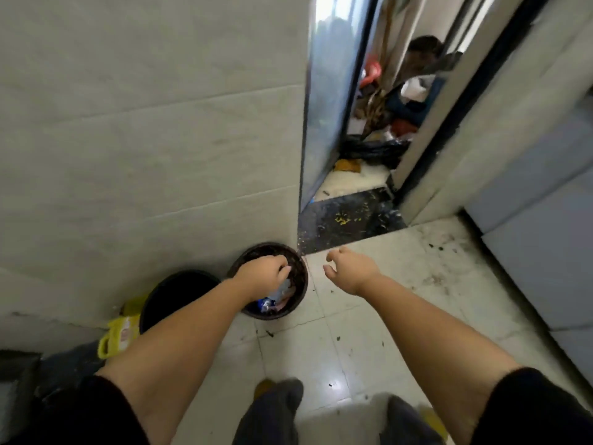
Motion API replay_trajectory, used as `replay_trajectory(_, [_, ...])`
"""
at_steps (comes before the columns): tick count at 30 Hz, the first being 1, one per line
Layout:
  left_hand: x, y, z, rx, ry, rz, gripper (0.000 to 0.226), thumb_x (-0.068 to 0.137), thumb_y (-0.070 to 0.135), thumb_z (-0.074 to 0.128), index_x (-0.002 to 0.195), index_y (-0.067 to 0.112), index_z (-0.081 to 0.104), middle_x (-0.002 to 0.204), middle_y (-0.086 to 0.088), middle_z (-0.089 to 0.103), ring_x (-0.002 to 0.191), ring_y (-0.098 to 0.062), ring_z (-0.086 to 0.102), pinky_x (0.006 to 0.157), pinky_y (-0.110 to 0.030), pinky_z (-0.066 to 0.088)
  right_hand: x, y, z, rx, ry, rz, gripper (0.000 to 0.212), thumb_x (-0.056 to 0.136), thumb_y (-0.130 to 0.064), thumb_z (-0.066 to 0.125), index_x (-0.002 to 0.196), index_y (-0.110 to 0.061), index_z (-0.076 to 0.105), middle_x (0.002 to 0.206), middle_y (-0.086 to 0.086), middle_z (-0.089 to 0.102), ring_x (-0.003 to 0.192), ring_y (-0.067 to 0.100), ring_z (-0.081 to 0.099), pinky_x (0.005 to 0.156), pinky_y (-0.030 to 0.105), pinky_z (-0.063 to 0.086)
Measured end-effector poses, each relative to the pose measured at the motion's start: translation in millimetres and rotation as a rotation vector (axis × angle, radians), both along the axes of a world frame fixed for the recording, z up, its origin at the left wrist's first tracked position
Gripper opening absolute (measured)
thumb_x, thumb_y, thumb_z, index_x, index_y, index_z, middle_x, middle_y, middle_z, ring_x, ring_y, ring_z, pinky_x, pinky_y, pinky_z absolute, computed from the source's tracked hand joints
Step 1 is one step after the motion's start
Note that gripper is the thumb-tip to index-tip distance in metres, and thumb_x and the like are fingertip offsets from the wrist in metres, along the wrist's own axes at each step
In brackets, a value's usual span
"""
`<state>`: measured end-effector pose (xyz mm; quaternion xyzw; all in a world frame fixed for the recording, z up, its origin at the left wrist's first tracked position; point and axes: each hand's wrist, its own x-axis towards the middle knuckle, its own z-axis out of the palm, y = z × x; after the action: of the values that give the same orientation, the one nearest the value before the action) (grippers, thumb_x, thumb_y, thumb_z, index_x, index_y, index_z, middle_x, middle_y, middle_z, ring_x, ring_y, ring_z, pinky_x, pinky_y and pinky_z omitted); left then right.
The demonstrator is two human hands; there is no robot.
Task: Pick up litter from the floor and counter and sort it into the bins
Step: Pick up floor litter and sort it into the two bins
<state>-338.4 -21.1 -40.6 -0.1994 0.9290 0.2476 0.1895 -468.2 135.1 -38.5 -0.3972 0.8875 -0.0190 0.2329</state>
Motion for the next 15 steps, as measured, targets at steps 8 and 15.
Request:
replay_trajectory(8, [-59,91,84,-0.008,0.044,-0.477,0.033,0.100,0.035,0.037,0.115,0.013,0.058,0.115,-0.011,0.066,0.102,-0.029,0.061,0.085,-0.039,0.049,40,132,85,0.026,-0.030,-0.514,0.044,0.099,-0.043,0.031,0.127,-0.017,0.051,0.129,0.012,0.053,0.111,0.032,0.057,0.089,0.041,0.046])
replay_trajectory(15, [-40,232,100,0.028,0.102,-0.859,0.035,0.100,0.035,0.038,0.117,0.013,0.059,0.118,-0.010,0.065,0.106,-0.028,0.059,0.087,-0.034,0.046,144,261,110,-0.043,0.013,-0.969,0.047,0.099,-0.045,0.030,0.135,-0.019,0.044,0.137,0.010,0.048,0.119,0.032,0.054,0.094,0.042,0.045])
